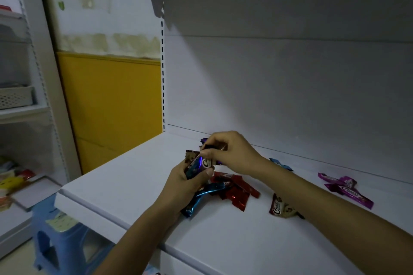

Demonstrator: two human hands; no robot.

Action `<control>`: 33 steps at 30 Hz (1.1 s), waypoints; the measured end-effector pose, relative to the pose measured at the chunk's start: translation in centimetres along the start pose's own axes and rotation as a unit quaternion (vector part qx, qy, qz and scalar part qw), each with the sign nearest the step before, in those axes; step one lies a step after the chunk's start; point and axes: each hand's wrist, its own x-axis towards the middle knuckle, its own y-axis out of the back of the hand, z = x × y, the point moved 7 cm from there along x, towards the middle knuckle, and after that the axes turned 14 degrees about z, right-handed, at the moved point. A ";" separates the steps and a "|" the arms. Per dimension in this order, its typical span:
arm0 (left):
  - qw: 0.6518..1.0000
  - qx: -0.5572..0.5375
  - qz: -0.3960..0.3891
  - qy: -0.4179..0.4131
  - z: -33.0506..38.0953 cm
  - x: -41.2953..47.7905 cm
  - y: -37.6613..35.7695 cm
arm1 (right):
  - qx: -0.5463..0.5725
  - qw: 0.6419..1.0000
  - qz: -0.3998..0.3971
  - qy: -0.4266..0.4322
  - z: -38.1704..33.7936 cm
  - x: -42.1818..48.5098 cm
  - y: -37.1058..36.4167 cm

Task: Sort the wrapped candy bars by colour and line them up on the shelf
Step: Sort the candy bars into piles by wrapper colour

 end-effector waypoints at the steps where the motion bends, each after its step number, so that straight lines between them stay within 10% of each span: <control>1: 1.000 -0.008 0.008 0.006 0.0 0.1 0.1 | 0.021 1.000 0.010 -0.019 0.6 0.2 0.1; 12: 0.987 -0.098 0.061 0.113 -0.6 0.7 1.1 | 0.115 0.986 0.018 -0.120 3.8 0.8 1.0; 20: 0.978 -0.127 0.075 0.149 -0.9 1.1 1.2 | 0.009 0.954 0.235 -0.188 9.6 3.8 4.8; 26: 0.977 -0.127 0.082 0.148 -0.8 1.0 1.3 | -0.247 0.966 0.007 -0.080 10.5 2.9 0.5; 33: 0.979 -0.115 0.075 0.151 -1.1 1.0 1.3 | -0.070 0.990 0.052 -0.109 7.3 1.9 1.4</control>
